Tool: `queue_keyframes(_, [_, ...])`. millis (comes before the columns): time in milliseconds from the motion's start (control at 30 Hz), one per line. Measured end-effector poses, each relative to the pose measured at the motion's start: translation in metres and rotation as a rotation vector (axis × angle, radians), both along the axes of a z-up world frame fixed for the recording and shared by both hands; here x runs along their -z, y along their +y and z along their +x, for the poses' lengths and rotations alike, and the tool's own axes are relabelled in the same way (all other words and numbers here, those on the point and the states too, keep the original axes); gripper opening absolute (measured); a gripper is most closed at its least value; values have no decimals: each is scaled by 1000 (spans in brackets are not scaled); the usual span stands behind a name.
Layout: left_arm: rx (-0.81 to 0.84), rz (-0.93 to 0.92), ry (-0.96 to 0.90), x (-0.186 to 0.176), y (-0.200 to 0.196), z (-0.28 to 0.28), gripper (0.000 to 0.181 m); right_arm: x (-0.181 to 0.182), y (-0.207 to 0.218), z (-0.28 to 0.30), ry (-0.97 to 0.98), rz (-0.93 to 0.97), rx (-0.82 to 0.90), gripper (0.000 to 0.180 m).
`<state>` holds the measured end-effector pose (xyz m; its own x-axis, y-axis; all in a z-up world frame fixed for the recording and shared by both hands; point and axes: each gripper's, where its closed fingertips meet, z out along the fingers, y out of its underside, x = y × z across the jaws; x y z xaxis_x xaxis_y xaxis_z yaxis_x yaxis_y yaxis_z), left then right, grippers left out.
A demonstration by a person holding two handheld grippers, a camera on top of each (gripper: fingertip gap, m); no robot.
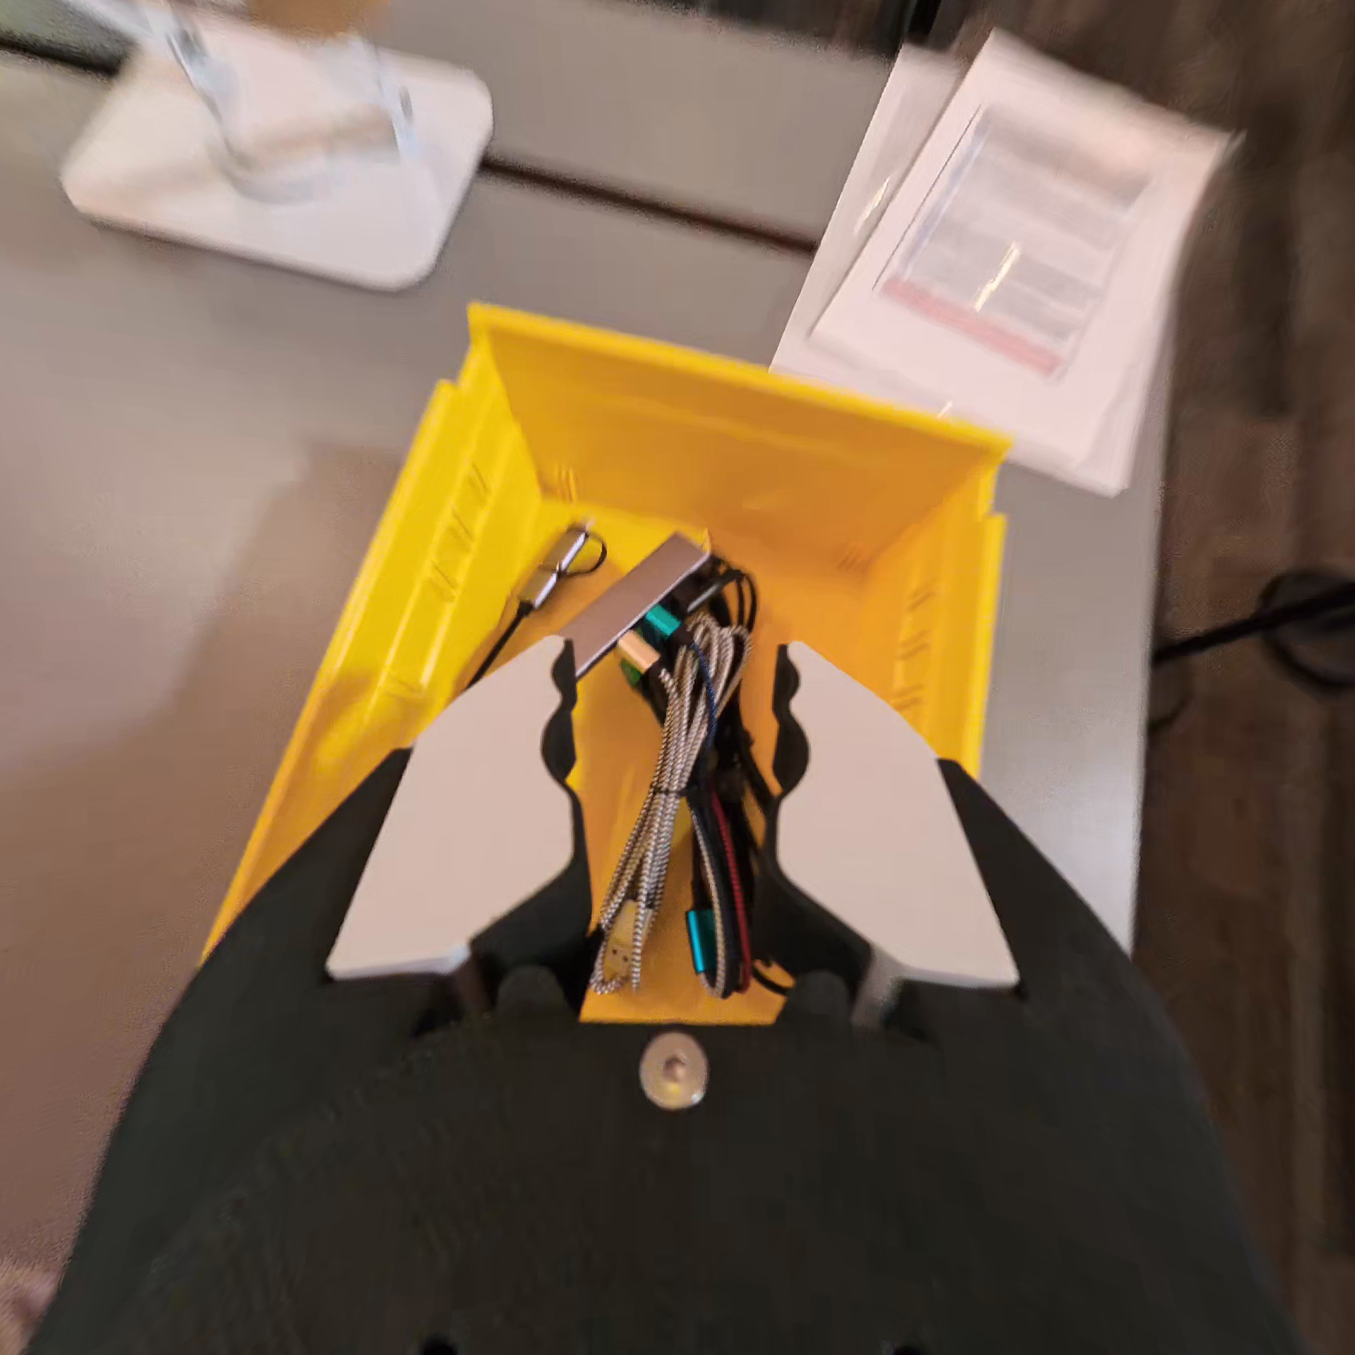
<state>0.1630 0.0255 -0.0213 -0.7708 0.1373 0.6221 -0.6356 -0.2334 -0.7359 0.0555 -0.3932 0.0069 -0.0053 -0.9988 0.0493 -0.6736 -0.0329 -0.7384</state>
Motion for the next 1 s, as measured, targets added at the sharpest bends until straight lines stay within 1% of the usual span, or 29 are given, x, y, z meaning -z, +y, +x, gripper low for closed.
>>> queue_keyframes(33, [0, 0, 1, 0, 0, 0, 51, -16, 0, -7, -92, -36, 6, 54])
queue_keyframes(100, [-3, 0, 3, 0, 0, 1, 51, -35, -5, -28, -257, -122, 53, 53])
queue_keyframes(133, [-6, -1, 3, 0, 0, 1, 51, -36, -11, -42, -318, -168, 95, 57])
queue_keyframes(233, [-14, 1, -1, 0, 1, 1, 52, -17, -31, -86, -466, -263, 256, 62])
queue_keyframes(267, [-16, 8, -5, 0, 1, -1, 52, -12, -34, -97, -538, -284, 278, 72])
queue_keyframes(300, [-8, 20, -6, 0, 1, -5, 50, -10, -40, -109, -573, -284, 327, 77])
queue_keyframes(333, [5, 24, -2, -2, 1, -9, 50, -8, -43, -116, -586, -243, 359, 79])
queue_keyframes(367, [3, 5, 1, -10, 1, -13, 51, -11, -42, -118, -602, -202, 365, 88])
queue_keyframes(400, [-12, -29, 0, -23, 3, -16, 51, -15, -43, -121, -620, -195, 373, 89])
queue_keyframes(433, [-30, -64, -2, -36, 4, -19, 51, -18, -43, -122, -634, -217, 372, 87])
queue_keyframes(500, [-57, -104, -11, -54, 6, -34, 49, -13, -47, -122, -598, -289, 376, 83])
queue_keyframes(533, [-91, -108, -14, -56, 8, -44, 46, -5, -49, -122, -559, -303, 380, 78])
queue_keyframes(600, [-146, -103, -2, -54, 9, -66, 44, 10, -51, -120, -479, -273, 374, 77])
queue_keyframes(667, [-161, -62, 3, -51, 10, -89, 47, 12, -54, -122, -473, -218, 388, 71])
queue_keyframes(700, [-200, -4, -16, -46, 11, -97, 51, 10, -54, -123, -495, -179, 387, 66])
queue_keyframes(733, [-292, 91, -51, -37, 14, -97, 60, 7, -55, -125, -518, -150, 390, 63])
queue_keyframes(767, [-429, 201, -112, -27, 23, -91, 63, 6, -56, -127, -532, -134, 393, 57])
queue_keyframes(833, [-733, 397, -270, -12, 51, -75, 70, 9, -61, -128, -539, -132, 417, 39])
queue_keyframes(867, [-842, 466, -332, -11, 63, -68, 74, 13, -66, -128, -547, -139, 455, 28])
queue_keyframes(900, [-904, 508, -370, -12, 70, -65, 77, 16, -70, -128, -561, -129, 496, 17])
queue_keyframes(933, [-931, 533, -391, -15, 74, -64, 80, 15, -73, -128, -574, -108, 526, 10])
queue_keyframes(967, [-950, 561, -410, -16, 77, -64, 82, 10, -72, -129, -596, -91, 529, 0])
queue_keyframes(1000, [-983, 604, -428, -14, 83, -64, 83, 2, -71, -131, -642, -77, 526, 0])
